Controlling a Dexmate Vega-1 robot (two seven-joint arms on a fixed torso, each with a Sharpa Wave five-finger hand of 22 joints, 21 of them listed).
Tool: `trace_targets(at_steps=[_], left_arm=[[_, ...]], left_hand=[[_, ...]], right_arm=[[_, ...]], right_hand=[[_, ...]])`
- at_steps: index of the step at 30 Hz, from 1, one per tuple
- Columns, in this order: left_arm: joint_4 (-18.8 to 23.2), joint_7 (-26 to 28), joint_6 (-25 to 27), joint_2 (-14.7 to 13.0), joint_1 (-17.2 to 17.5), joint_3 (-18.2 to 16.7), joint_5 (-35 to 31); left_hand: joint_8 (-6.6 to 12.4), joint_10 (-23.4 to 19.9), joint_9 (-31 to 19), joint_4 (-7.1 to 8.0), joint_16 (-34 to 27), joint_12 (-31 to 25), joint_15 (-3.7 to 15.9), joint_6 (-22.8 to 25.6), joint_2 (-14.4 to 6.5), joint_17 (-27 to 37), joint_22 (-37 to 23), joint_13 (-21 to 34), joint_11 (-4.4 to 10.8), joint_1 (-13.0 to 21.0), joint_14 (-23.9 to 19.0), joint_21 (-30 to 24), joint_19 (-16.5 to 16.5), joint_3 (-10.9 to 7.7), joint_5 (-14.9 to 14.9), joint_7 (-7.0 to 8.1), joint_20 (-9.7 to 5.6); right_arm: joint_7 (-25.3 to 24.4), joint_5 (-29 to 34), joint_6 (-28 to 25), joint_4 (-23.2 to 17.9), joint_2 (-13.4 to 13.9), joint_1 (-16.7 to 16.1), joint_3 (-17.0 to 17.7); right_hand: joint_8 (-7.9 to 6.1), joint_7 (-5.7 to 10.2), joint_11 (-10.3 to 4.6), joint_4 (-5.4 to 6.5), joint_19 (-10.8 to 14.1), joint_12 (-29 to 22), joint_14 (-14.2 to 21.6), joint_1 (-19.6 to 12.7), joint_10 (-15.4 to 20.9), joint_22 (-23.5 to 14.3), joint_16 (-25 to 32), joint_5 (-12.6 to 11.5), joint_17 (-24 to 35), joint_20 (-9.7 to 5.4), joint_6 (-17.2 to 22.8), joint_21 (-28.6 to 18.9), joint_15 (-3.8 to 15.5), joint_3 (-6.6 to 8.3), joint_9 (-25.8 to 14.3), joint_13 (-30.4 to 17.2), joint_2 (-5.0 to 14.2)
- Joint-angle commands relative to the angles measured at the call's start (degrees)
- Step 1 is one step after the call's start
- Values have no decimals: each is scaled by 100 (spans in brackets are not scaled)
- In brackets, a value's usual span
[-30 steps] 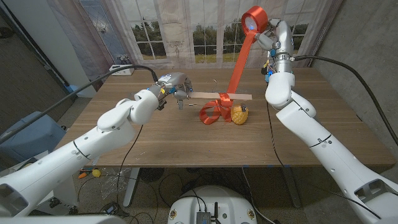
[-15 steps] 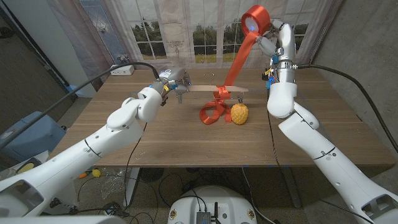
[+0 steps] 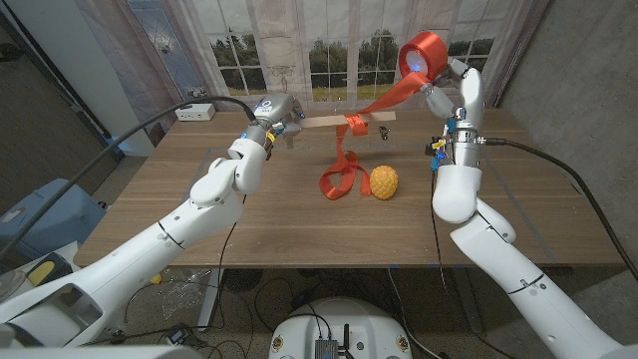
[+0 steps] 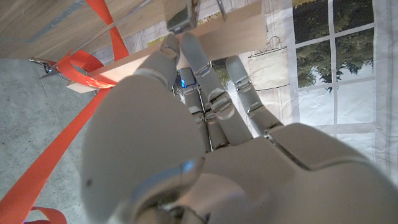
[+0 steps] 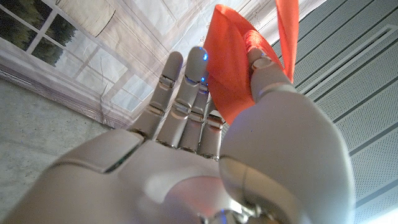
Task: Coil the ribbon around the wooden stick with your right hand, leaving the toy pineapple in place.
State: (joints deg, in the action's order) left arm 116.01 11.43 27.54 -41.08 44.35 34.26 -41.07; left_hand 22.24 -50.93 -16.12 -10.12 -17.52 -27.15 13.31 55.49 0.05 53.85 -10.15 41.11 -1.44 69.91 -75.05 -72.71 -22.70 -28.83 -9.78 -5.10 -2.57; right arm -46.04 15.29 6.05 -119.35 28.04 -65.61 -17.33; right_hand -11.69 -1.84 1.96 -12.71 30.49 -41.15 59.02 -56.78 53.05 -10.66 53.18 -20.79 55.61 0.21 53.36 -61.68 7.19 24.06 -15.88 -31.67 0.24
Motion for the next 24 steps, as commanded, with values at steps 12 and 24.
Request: trace_targets(at_steps=[12, 24], left_arm=[[-150, 855, 181, 486, -250, 170, -307], [80, 930, 215, 514, -307, 225, -624]], left_hand=[[13, -581, -368, 74, 38, 13, -13, 328, -714, 7, -2, 0, 458, 652, -85, -53, -31, -97, -68, 266, -293], [3, -587, -357, 73, 37, 22, -14, 339, -701, 25, 2, 22, 474, 642, -128, -65, -41, -104, -72, 274, -300]], right_arm=[[-80, -525, 1498, 756, -551, -1051, 261], [-9, -826, 1871, 1338, -869, -1154, 278]], right_hand=[[-26, -39, -218, 268, -9, -29, -202, -300, 1121, 2, 32, -19, 18, -13, 1418, -70, 320, 312, -103, -24, 306], [-18, -49, -199, 261, -20, -29, -223, -326, 1123, 5, 64, -15, 15, -8, 1417, -102, 306, 294, -103, -30, 311]])
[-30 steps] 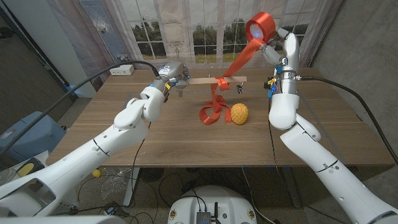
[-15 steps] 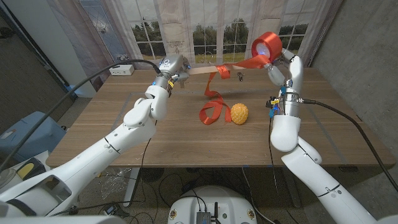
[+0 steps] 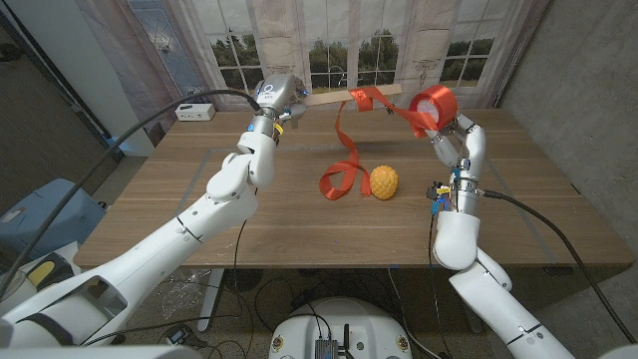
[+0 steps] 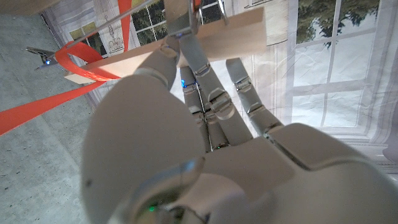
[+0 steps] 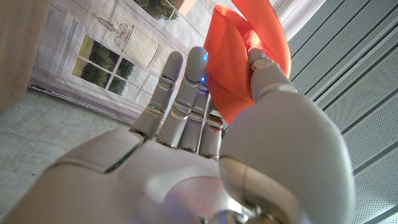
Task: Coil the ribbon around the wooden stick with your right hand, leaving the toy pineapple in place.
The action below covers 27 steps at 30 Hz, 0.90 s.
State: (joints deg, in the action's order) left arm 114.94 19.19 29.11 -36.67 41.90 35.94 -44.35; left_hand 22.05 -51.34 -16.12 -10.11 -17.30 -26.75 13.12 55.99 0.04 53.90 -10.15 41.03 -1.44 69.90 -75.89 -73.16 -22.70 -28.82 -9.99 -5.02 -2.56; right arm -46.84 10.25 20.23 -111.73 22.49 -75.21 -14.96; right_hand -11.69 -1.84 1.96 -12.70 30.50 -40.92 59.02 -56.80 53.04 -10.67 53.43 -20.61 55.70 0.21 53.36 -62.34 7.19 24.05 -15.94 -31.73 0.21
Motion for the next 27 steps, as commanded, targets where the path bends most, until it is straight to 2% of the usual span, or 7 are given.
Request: trace_targets(at_steps=[1, 10, 19, 27], left_arm=[[201, 178, 54, 82, -57, 54, -317], [264, 629, -77, 243, 36, 14, -473], [224, 1297, -542, 298, 164, -73, -530], [210, 1544, -828, 283, 260, -138, -572]], left_hand=[[21, -546, -356, 73, 29, -17, 6, 289, -701, 7, 4, 31, 476, 642, -35, -19, -40, -107, -51, 264, -299], [13, -556, -345, 68, 41, -9, 6, 301, -691, 14, 5, 40, 465, 641, -39, -25, -44, -115, -52, 279, -309], [8, -558, -337, 68, 40, 5, 7, 313, -691, 27, 8, 42, 469, 639, -68, -26, -47, -126, -55, 272, -312], [-3, -582, -336, 61, 47, 18, 7, 301, -682, 36, 9, 27, 492, 643, -79, -29, -51, -136, -59, 262, -320]], right_arm=[[86, -364, 487, 620, -335, -196, 41], [195, -643, 655, 1005, -485, -192, 33], [344, -979, 545, 1364, -564, -93, -16], [406, -1192, 366, 1503, -550, 0, -32]], right_hand=[[-18, -54, -198, 263, -25, -52, -231, -320, 1125, 6, 43, -34, 19, -8, 1420, -37, 307, 295, -96, -26, 311], [-10, -67, -190, 262, -42, -47, -236, -341, 1103, 9, 61, -32, -9, 3, 1416, -61, 291, 280, -93, -37, 319], [1, -80, -171, 262, -56, -39, -258, -360, 1105, 10, 86, -33, -7, 16, 1405, -83, 278, 267, -87, -28, 329], [-1, -90, -166, 265, -72, -37, -274, -369, 1098, 11, 102, -35, -10, 20, 1406, -98, 279, 256, -93, -33, 334]])
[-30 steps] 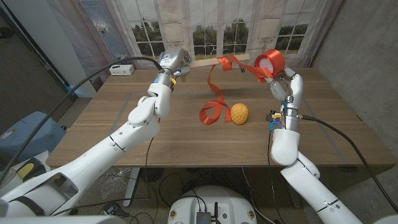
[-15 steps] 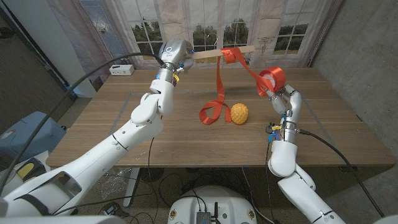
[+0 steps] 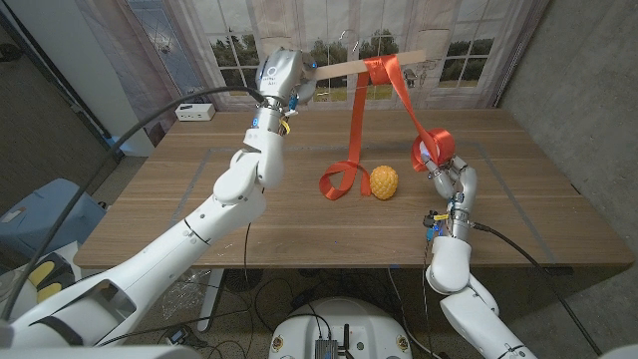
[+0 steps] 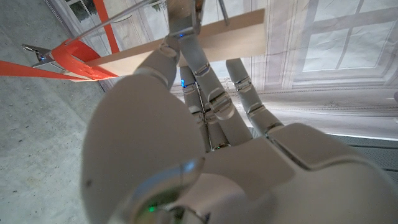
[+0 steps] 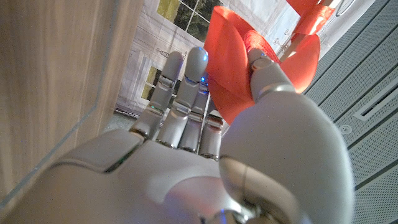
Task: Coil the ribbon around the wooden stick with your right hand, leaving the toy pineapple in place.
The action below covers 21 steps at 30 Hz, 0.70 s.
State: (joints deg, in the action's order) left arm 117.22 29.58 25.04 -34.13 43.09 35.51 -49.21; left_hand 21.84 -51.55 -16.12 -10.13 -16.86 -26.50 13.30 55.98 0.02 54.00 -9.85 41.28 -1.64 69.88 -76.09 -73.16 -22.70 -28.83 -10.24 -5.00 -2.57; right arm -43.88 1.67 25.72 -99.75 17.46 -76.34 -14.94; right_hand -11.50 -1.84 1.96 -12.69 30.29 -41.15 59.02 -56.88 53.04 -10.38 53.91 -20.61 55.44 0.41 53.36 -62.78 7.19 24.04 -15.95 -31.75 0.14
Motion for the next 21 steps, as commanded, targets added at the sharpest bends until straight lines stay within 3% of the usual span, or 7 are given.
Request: trace_targets(at_steps=[1, 10, 21], left_arm=[[8, 473, -440, 20, 163, -113, -59], [171, 459, -763, -205, 404, -284, 2], [500, 340, -1079, -419, 849, -627, 351]], left_hand=[[17, -559, -335, 60, 4, -4, -11, 302, -677, 26, -21, 1, 505, 646, -59, -28, -49, -135, -34, 256, -322], [5, -543, -325, 66, 32, 1, -11, 302, -678, 19, -19, 32, 489, 639, -49, -28, -56, -148, -39, 260, -322], [-3, -540, -325, 67, 40, 24, -11, 300, -671, 31, -17, 28, 489, 631, -60, -23, -51, -159, -43, 247, -321]], right_arm=[[123, -367, -221, 313, -39, 129, -34], [216, -654, -800, 409, 85, 420, -16], [238, -779, -1507, 607, 291, 1048, -122]], right_hand=[[-19, -92, -165, 266, -52, -14, -272, -359, 1098, -18, 49, -36, 8, 1, 1407, -56, 281, 257, -91, -32, 343], [-17, -102, -157, 267, -69, 4, -271, -374, 1087, -15, 64, -38, -24, 7, 1397, -82, 279, 242, -98, -13, 345], [-6, -107, -151, 273, -93, 3, -301, -395, 1080, -13, 109, -32, -34, 9, 1392, -110, 262, 205, -85, -22, 369]])
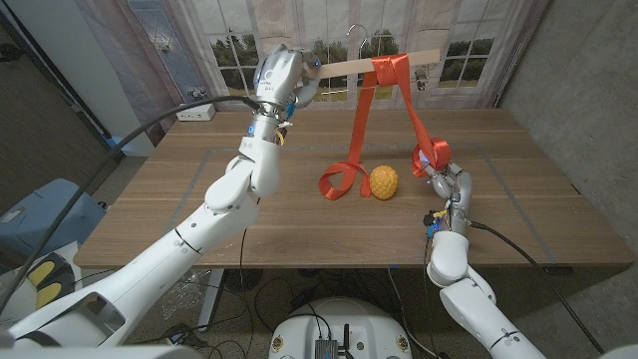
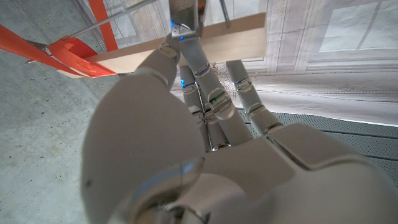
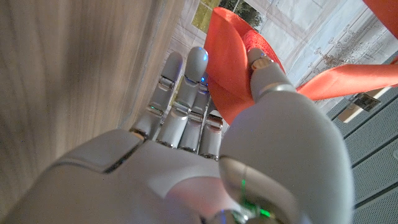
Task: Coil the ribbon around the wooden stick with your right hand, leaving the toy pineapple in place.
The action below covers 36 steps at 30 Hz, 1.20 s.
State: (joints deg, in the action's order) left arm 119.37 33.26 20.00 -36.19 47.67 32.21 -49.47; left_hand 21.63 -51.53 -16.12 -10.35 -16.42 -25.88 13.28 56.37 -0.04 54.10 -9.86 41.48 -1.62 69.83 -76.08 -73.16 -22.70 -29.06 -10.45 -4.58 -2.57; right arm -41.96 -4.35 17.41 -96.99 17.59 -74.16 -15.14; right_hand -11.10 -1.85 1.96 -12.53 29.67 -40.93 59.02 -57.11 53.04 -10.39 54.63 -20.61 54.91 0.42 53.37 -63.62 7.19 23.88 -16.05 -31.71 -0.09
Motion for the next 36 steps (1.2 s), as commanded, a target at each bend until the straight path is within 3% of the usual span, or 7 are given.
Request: trace_targets(at_steps=[1, 10, 18, 26, 36], left_arm=[[305, -27, -587, -216, 424, -316, 384], [486, -175, -881, -329, 758, -619, 825], [588, -470, -1159, -598, 1012, -909, 1164], [584, -646, -1401, -761, 1251, -1190, 1527], [556, -889, -1604, -864, 1497, -1531, 2073]], left_hand=[[18, -537, -324, 88, -8, -37, -10, 267, -666, 29, -16, 12, 483, 638, -67, -23, -50, -139, -22, 213, -323], [14, -544, -337, 91, 3, -29, -11, 251, -663, 33, -16, 17, 491, 631, -68, -22, -46, -144, -23, 201, -322], [11, -545, -352, 90, 32, -20, -11, 239, -661, 27, -16, 29, 469, 629, -44, -19, -40, -155, -24, 197, -323], [1, -538, -352, 88, 40, -13, -12, 232, -658, 35, -15, 46, 453, 629, -40, -15, -29, -162, -26, 171, -321], [-14, -520, -348, 86, 49, 3, -13, 229, -663, 47, -15, 65, 431, 634, -34, -10, -13, -176, -26, 134, -313]], right_arm=[[41, -174, -730, 334, 301, 886, -116], [34, -191, -1129, 343, 469, 1341, -219], [121, -174, -1412, 320, 619, 1674, -356], [518, -273, -1663, 40, 1011, 1902, -347], [549, -138, -2209, -453, 1298, 2070, -339]], right_hand=[[-46, -104, -149, 255, -30, -18, -303, -375, 1079, -12, 31, -32, -2, 10, 1397, -30, 256, 217, -73, -27, 393], [-41, -105, -161, 258, -42, -4, -323, -388, 1078, -10, 57, -25, -12, 8, 1383, -54, 256, 195, -70, -6, 411], [-37, -92, -156, 264, -71, -6, -358, -397, 1054, -9, 80, -13, -19, 9, 1370, -70, 259, 170, -66, -24, 435], [-20, -3, -152, 297, -130, 9, -458, -377, 976, -12, 97, 31, -18, -3, 1312, -82, 270, 116, -64, -46, 490], [-4, 41, -159, 296, -169, 56, -541, -393, 913, -14, 104, 133, -86, -23, 1250, -108, 303, 47, -40, -6, 561]])
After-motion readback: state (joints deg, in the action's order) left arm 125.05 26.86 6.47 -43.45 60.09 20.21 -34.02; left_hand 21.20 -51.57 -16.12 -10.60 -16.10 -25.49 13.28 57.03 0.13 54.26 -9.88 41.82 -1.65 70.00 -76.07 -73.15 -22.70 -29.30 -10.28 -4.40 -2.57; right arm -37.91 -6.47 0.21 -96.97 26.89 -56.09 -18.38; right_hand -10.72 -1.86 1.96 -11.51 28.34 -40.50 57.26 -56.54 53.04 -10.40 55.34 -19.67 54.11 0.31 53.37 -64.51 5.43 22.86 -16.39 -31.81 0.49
